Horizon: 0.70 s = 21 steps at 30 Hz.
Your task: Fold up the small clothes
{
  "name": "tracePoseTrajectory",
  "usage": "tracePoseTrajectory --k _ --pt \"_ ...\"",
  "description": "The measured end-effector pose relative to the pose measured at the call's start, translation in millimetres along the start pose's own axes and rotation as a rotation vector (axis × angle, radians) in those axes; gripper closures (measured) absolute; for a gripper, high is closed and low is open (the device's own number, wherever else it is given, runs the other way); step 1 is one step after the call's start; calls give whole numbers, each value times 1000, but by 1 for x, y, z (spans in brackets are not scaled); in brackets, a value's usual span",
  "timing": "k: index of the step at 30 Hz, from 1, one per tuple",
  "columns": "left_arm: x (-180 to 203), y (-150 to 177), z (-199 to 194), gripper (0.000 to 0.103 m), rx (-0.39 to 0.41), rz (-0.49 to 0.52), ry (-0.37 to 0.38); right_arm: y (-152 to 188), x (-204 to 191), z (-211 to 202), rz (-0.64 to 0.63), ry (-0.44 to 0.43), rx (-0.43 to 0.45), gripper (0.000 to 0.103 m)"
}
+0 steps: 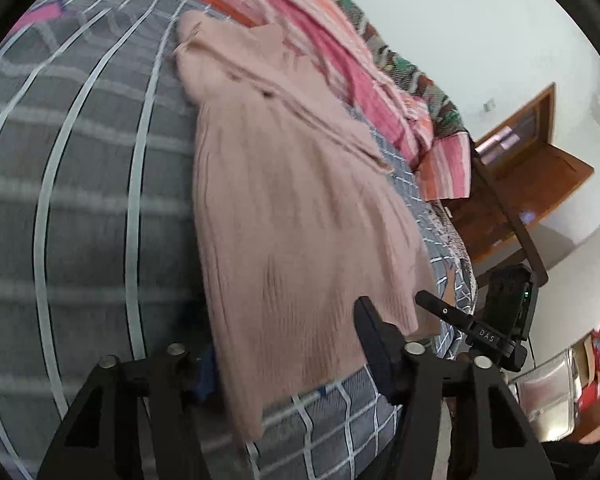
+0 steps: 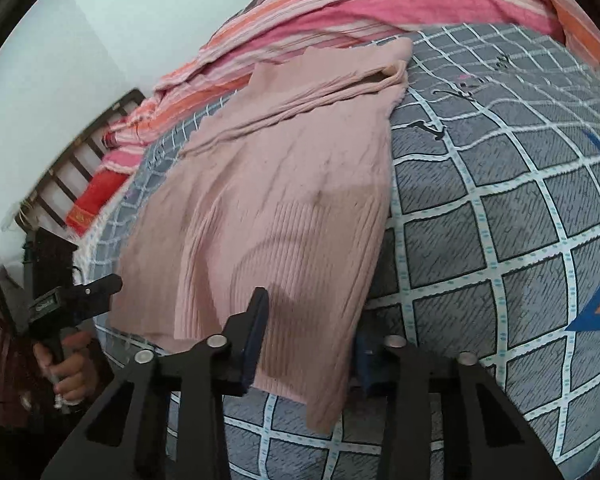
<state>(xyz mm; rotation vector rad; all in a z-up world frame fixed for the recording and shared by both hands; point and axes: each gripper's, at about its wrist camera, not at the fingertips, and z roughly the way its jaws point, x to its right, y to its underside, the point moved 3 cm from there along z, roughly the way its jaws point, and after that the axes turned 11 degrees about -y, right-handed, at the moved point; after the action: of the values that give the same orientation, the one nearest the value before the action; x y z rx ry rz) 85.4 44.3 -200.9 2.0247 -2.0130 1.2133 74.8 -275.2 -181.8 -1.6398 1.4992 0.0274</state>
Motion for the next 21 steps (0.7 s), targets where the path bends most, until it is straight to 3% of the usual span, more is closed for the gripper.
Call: tracePoseTrajectory --k 1,2,3,4,6,9,14,18,21 --pt "1 4 2 63 3 4 -28 1 -2 2 -13 27 -14 92" --pt "2 7 3 71 9 7 -63 1 -4 2 -19 28 -21 97" --pt "1 8 4 92 21 0 -109 1 -6 0 -26 25 -11 97" --pt "-2 8 1 97 49 -17 -149 1 -5 -5 -35 37 10 98" --pt "-11 7 -14 97 110 -49 -165 -1 0 -22 -35 79 74 98" --pt "-25 4 -34 97 138 -77 -171 -3 13 -39 3 114 94 99" --pt "-22 6 -26 96 76 -72 -136 4 8 -26 -14 127 44 98" --pt "-8 17 -11 92 26 -4 -192 9 8 -16 14 102 22 93" --pt "-3 21 -7 87 25 21 -213 13 9 -13 26 101 12 83"
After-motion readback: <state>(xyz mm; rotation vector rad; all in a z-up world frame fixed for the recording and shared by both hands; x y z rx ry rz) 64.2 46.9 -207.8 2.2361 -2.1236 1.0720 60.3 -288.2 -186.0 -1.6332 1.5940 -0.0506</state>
